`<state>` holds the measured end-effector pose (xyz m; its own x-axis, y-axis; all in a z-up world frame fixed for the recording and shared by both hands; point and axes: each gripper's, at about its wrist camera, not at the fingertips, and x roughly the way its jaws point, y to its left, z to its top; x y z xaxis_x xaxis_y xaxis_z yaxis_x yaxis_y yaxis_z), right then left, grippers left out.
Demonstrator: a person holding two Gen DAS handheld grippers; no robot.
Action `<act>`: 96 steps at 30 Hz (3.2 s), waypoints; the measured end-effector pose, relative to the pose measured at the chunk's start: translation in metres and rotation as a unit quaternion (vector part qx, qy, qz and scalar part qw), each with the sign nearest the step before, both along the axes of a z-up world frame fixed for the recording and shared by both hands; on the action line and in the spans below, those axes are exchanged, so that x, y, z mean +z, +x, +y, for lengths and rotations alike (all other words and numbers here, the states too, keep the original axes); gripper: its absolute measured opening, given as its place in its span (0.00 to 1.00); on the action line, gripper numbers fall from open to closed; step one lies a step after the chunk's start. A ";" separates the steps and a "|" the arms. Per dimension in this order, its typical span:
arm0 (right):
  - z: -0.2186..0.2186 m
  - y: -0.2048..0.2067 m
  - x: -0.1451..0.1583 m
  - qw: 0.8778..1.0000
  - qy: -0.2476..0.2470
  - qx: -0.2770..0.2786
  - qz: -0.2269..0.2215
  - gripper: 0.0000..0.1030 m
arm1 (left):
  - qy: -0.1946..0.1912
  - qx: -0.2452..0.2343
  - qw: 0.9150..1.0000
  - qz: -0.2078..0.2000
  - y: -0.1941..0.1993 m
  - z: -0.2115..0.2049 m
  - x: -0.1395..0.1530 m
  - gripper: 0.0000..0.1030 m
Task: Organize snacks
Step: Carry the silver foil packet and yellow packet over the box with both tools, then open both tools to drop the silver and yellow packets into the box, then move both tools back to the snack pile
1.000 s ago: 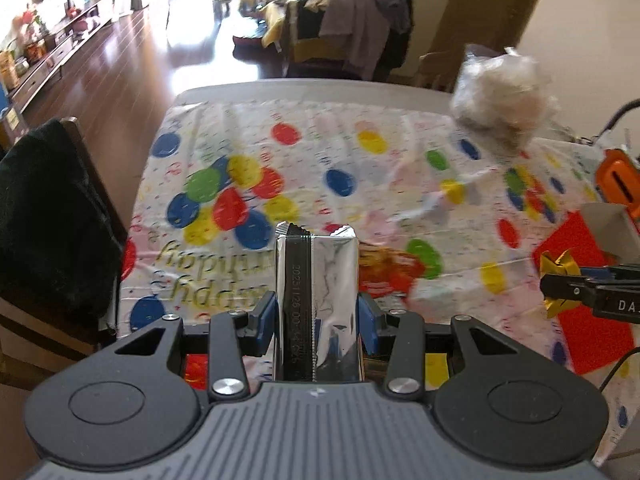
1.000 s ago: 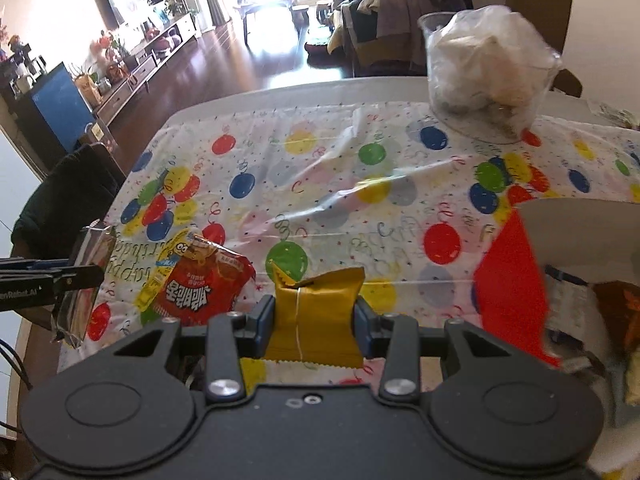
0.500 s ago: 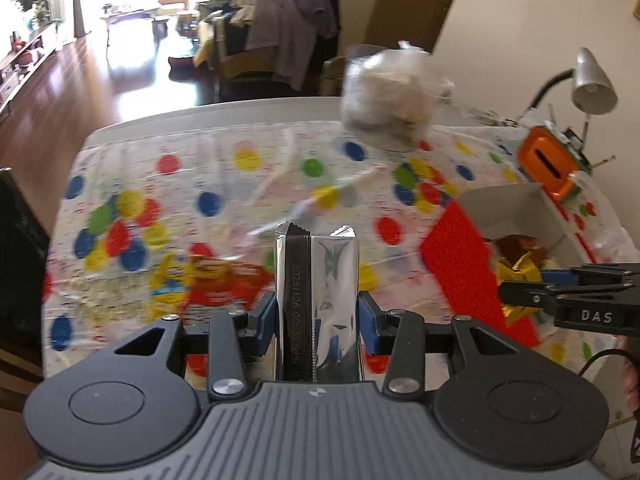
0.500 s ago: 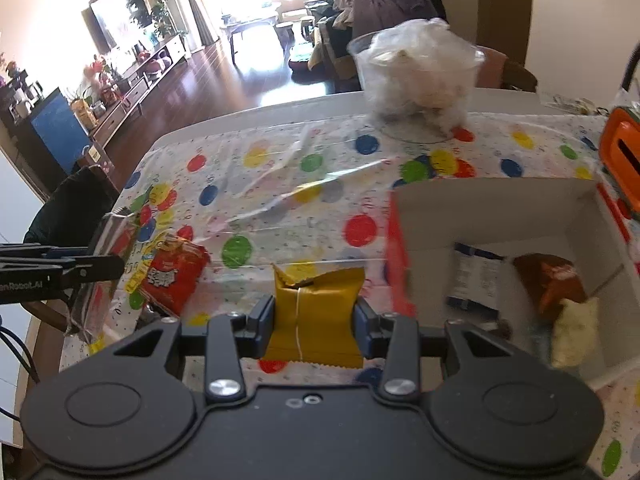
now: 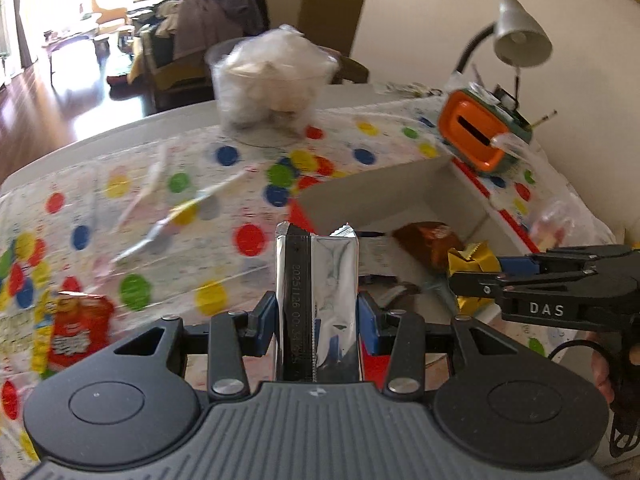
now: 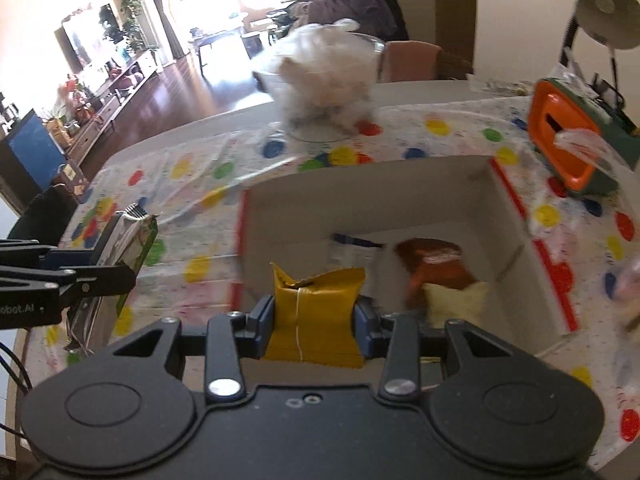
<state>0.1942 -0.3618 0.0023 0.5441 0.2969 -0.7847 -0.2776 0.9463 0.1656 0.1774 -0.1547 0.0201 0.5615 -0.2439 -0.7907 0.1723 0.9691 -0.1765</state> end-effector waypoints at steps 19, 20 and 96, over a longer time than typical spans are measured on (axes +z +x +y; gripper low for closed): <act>-0.065 0.028 -0.055 0.997 -0.050 0.017 0.049 0.31 | 0.050 -0.033 0.997 0.055 0.071 -0.111 -0.053 0.40; -0.066 0.029 -0.057 0.997 -0.050 0.018 0.052 0.31 | 0.054 -0.033 0.996 0.059 0.074 -0.114 -0.056 0.40; 0.174 -0.058 -0.028 0.981 -0.019 0.191 -0.032 1.00 | 0.051 0.108 0.993 -0.005 -0.061 0.185 -0.060 0.80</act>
